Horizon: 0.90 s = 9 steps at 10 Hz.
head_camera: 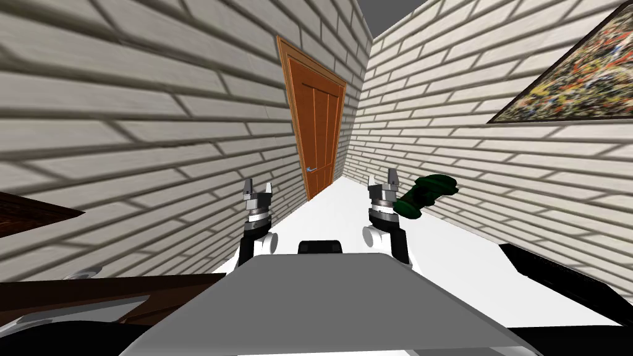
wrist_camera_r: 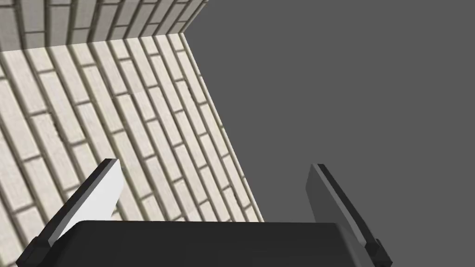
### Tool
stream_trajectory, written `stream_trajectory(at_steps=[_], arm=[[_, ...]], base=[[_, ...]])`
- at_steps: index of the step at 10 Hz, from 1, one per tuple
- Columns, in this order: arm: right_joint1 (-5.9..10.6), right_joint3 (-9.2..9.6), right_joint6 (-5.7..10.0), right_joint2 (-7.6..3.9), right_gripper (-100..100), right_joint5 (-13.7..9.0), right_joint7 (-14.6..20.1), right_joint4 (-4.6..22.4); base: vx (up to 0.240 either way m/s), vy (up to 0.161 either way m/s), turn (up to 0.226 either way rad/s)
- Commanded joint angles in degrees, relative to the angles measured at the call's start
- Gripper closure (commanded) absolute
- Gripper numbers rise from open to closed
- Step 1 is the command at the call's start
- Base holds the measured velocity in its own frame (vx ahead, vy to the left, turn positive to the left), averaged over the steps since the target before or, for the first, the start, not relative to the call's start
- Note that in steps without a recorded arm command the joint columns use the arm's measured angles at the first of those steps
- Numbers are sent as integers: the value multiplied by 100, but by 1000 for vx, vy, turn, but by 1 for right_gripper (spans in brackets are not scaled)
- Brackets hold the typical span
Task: Pull the door open
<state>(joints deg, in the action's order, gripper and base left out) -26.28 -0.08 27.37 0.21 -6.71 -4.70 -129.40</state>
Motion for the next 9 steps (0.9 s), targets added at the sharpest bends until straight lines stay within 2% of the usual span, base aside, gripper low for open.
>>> stream_trajectory(at_steps=[1, 2, 4, 9], arm=[[54, 14, 43, -50, -100, -3, 33, 175], [79, 20, 63, -72, -100, -4, 48, 256], [195, 49, 155, -167, -100, -10, 118, 629], [400, 100, 317, -321, -100, -21, 241, 1289]], base=[[57, -15, 97], [71, -7, 104], [97, 7, 127], [88, -16, 109]])
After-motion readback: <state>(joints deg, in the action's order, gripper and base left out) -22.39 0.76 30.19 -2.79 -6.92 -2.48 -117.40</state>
